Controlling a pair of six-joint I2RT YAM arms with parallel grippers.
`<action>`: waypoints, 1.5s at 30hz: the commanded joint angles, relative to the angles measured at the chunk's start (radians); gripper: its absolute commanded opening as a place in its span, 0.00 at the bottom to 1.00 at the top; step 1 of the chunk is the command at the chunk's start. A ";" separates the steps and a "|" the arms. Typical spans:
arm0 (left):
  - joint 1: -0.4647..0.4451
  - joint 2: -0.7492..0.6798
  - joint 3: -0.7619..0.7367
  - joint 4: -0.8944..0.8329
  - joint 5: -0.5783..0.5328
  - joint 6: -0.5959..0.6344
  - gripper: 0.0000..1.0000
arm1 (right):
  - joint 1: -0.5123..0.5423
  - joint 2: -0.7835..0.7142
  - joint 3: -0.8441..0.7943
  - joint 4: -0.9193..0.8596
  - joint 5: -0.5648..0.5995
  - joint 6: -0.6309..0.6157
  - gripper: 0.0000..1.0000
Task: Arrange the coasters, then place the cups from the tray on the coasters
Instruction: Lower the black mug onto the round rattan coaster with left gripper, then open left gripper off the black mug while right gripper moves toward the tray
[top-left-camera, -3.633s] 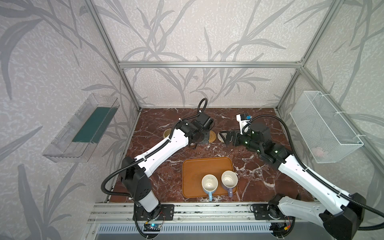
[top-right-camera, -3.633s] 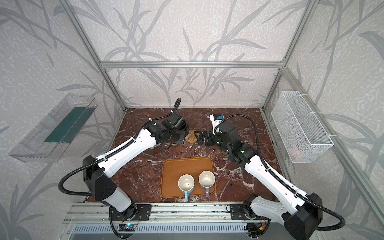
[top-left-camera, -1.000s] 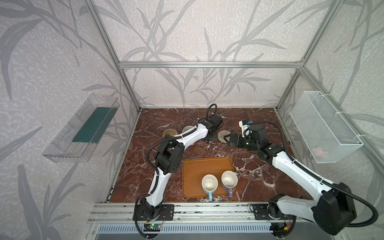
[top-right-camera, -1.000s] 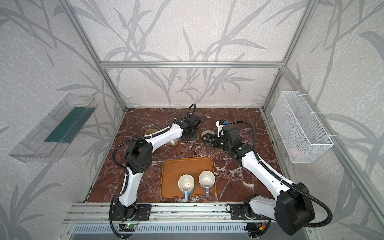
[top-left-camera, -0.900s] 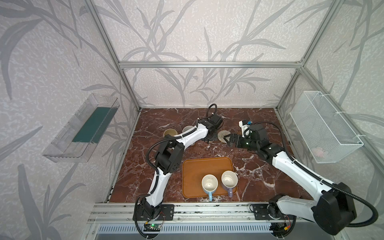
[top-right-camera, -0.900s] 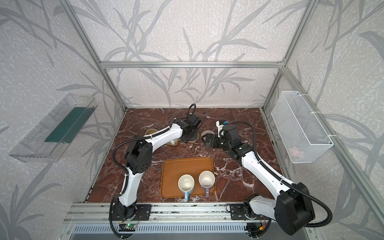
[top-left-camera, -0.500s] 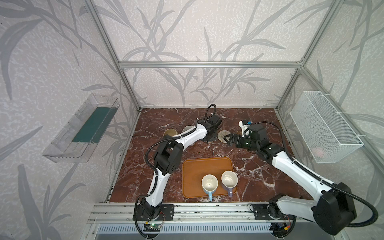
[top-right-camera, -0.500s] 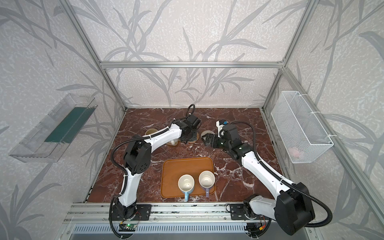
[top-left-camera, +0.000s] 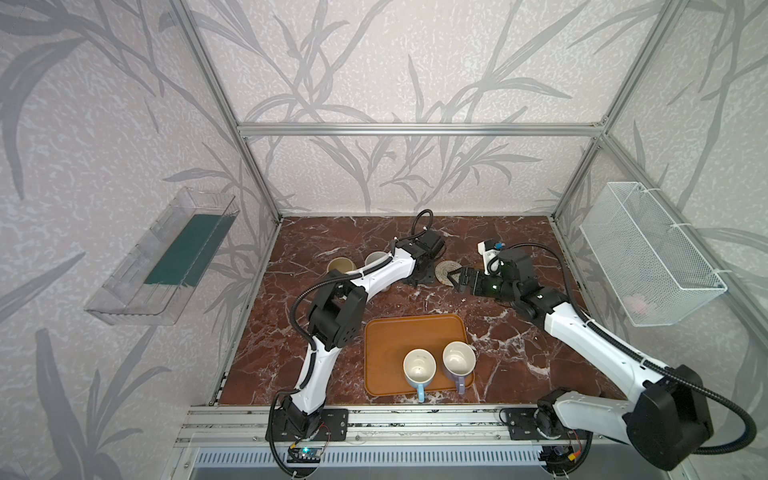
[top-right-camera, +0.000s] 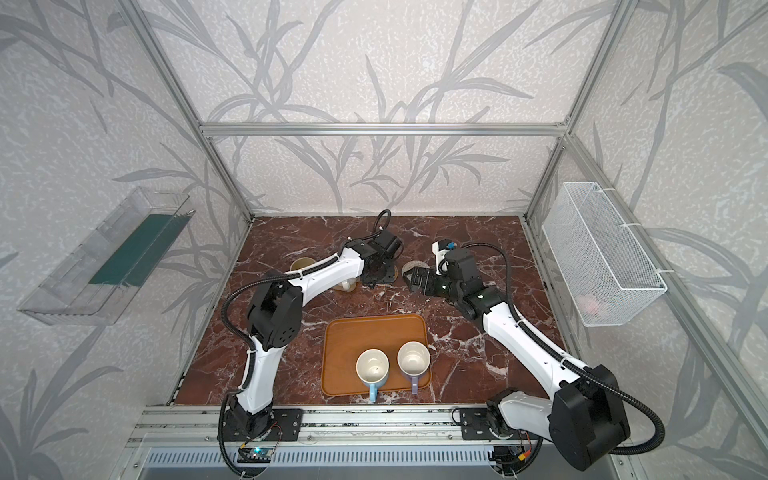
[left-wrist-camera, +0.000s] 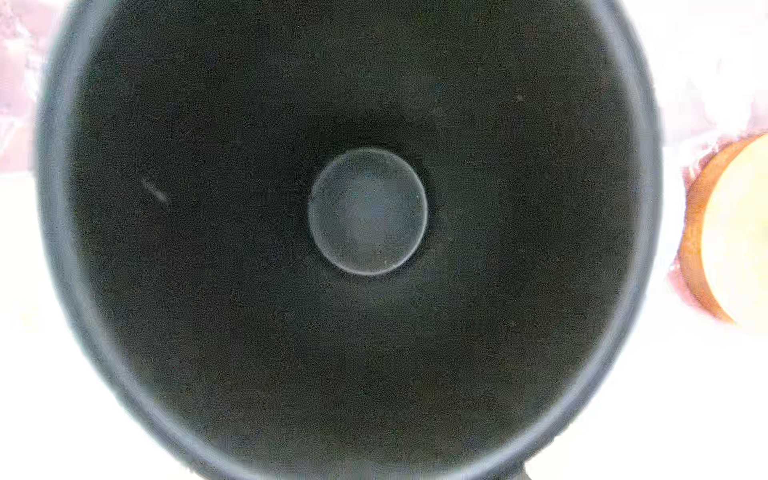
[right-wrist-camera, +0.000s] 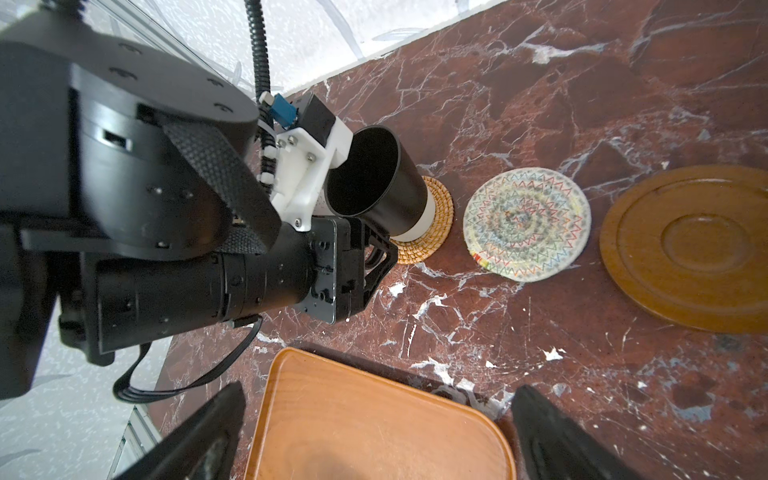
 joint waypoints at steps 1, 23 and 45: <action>-0.007 -0.064 -0.007 -0.013 -0.004 -0.009 0.58 | -0.004 -0.023 -0.001 -0.011 -0.005 -0.019 0.99; -0.003 -0.438 -0.210 0.087 0.095 0.015 0.99 | 0.015 -0.124 -0.032 -0.128 -0.141 -0.097 0.99; 0.138 -0.872 -0.536 0.023 0.500 0.030 0.99 | 0.631 -0.152 0.159 -0.574 0.379 -0.087 0.97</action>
